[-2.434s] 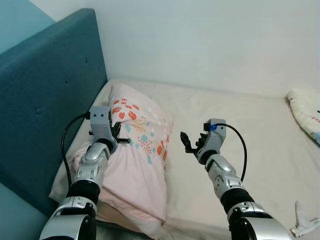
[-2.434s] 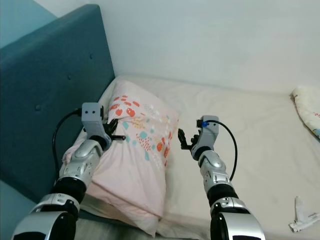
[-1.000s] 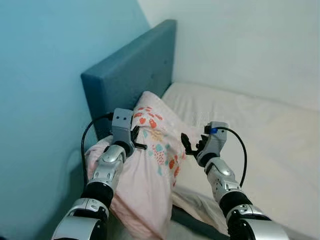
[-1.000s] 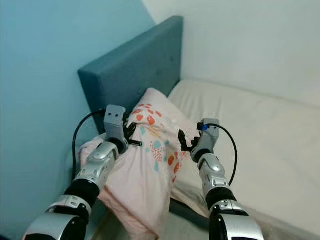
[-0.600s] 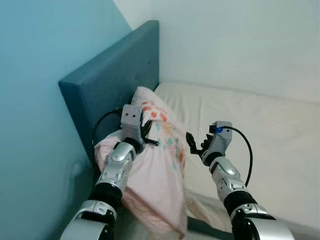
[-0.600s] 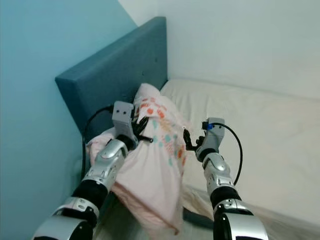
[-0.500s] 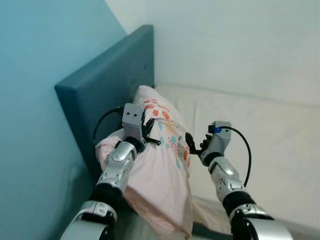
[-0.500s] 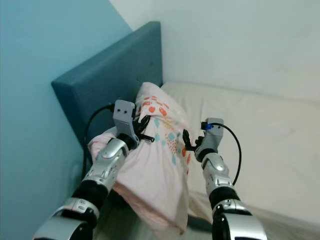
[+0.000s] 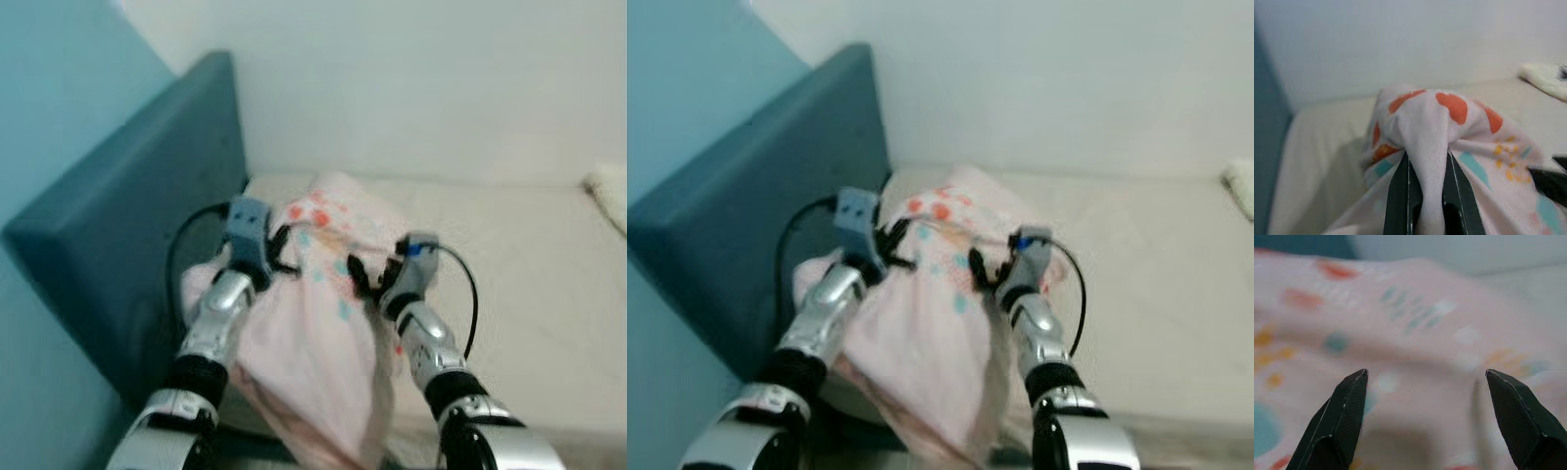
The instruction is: Clean up the room
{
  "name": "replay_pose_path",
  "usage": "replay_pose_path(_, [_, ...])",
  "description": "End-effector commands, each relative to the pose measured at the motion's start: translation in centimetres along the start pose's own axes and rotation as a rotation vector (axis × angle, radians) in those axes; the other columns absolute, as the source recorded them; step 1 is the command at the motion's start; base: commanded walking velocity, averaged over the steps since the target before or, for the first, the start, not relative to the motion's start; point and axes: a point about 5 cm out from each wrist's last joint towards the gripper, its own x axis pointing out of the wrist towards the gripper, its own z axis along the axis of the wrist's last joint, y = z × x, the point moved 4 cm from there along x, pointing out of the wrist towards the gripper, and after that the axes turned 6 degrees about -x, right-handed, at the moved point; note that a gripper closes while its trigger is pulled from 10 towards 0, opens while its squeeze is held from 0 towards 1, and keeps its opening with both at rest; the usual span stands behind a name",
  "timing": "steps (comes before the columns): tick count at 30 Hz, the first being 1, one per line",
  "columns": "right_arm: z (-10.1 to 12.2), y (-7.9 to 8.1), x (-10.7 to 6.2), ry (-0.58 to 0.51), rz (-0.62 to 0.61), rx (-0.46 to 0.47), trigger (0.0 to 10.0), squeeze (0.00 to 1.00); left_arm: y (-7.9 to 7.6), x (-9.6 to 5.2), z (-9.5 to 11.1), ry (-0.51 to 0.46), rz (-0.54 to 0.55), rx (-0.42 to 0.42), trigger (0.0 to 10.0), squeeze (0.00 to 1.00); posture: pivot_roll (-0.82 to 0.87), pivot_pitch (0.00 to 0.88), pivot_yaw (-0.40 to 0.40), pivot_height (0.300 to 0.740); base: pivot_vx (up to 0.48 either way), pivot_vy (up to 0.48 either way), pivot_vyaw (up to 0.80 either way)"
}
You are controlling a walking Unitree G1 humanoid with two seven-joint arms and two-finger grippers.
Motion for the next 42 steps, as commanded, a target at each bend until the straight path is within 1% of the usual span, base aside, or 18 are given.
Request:
replay_pose_path(1, [-0.1,0.2,0.0,-0.002,0.001,0.006,10.0,0.0,-0.6,0.5,2.1,-0.094,-0.009,0.011,10.0,0.0,-0.19,0.0,-0.001,0.74,0.431,0.0,0.0])
replay_pose_path(10, [-0.2,0.5,0.0,0.001,0.008,0.002,10.0,0.0,-1.4,0.5,1.1,-0.063,0.012,-0.003,10.0,0.0,-0.19,0.0,0.001,0.74,0.419,0.0,0.0])
replay_pose_path(14, [-0.3,0.5,-0.1,0.002,0.009,0.001,10.0,0.0,-0.6,0.4,0.2,-0.025,0.105,-0.062,10.0,0.0,-0.19,0.0,0.002,0.74,0.377,0.0,0.0])
replay_pose_path(15, [-0.4,0.4,-0.1,0.004,0.008,-0.001,10.0,0.0,0.2,0.3,-0.5,0.004,0.193,-0.142,10.0,0.0,-0.19,0.0,0.002,0.74,0.0,0.0,0.0])
replay_pose_path(16, [-0.4,0.4,-0.1,0.004,0.008,-0.001,10.0,0.0,0.2,0.3,-0.5,0.004,0.193,-0.142,10.0,0.0,-0.19,0.0,0.002,0.74,0.0,0.0,0.0])
replay_pose_path(18, [-0.4,0.4,-0.2,0.006,0.006,-0.002,10.0,0.0,1.3,-0.1,-2.4,0.099,0.32,-0.213,10.0,0.0,-0.19,0.0,0.002,0.74,0.0,0.0,0.0])
replay_pose_path(20, [-0.4,0.4,-0.2,0.006,0.006,-0.003,10.0,0.0,1.8,-0.4,-3.5,0.157,0.374,-0.233,10.0,0.0,-0.19,0.0,0.004,0.74,0.0,0.0,0.0])
replay_pose_path(21, [-0.5,0.4,-0.2,0.007,0.006,-0.003,10.0,0.0,2.5,-1.3,-5.1,0.22,0.451,-0.291,10.0,0.0,-0.2,0.0,0.007,0.74,0.0,0.0,0.0])
replay_pose_path(22, [-0.5,0.4,-0.2,0.007,0.006,-0.003,10.0,0.0,2.5,-1.3,-5.1,0.22,0.451,-0.291,10.0,0.0,-0.2,0.0,0.007,0.74,0.0,0.0,0.0])
replay_pose_path(24, [-0.5,0.4,-0.2,0.007,0.007,-0.001,10.0,0.0,3.5,-2.9,-7.3,0.303,0.558,-0.358,10.0,0.0,-0.2,0.0,0.01,0.74,0.0,0.0,0.0])
replay_pose_path(28, [-0.6,0.5,-0.3,0.008,0.008,0.0,10.0,0.0,4.1,-4.2,-8.8,0.358,0.622,-0.374,10.0,0.0,-0.2,0.0,0.009,0.74,0.0,0.0,0.0])
replay_pose_path(30, [-0.9,0.5,-0.4,0.012,0.01,0.0,10.0,0.0,4.8,-6.0,-11.0,0.45,0.701,-0.414,10.0,0.0,-0.19,0.0,0.01,0.74,0.0,0.0,0.0])
replay_pose_path(31, [-0.9,0.5,-0.4,0.012,0.01,0.0,10.0,0.0,4.8,-6.0,-11.0,0.45,0.701,-0.414,10.0,0.0,-0.19,0.0,0.01,0.74,0.0,0.0,0.0])
replay_pose_path(33, [-0.9,0.6,-0.4,0.013,0.012,0.001,10.0,0.0,5.5,-8.0,-13.0,0.524,0.793,-0.464,10.0,0.0,-0.2,0.0,0.012,0.74,0.0,0.0,0.0])
replay_pose_path(35, [-0.9,0.7,-0.4,0.012,0.013,0.002,10.0,0.0,5.6,-8.7,-13.5,0.551,0.827,-0.478,10.0,0.0,-0.2,0.0,0.012,0.74,0.0,0.0,0.0])
replay_pose_path(38, [-0.9,0.7,-0.4,0.012,0.014,0.002,10.0,0.0,5.5,-8.9,-14.0,0.583,0.828,-0.449,10.0,0.0,-0.2,0.0,0.012,0.74,0.0,0.0,0.0])
replay_pose_path(41, [-1.2,0.8,-0.5,0.02,0.015,0.002,10.0,0.0,5.1,-9.1,-14.4,0.627,0.79,-0.364,10.0,0.0,-0.2,0.0,0.016,0.74,0.0,0.0,0.0])
replay_pose_path(42, [-1.2,0.8,-0.5,0.02,0.015,0.002,10.0,0.0,5.1,-9.1,-14.4,0.627,0.79,-0.364,10.0,0.0,-0.2,0.0,0.016,0.74,0.0,0.0,0.0])
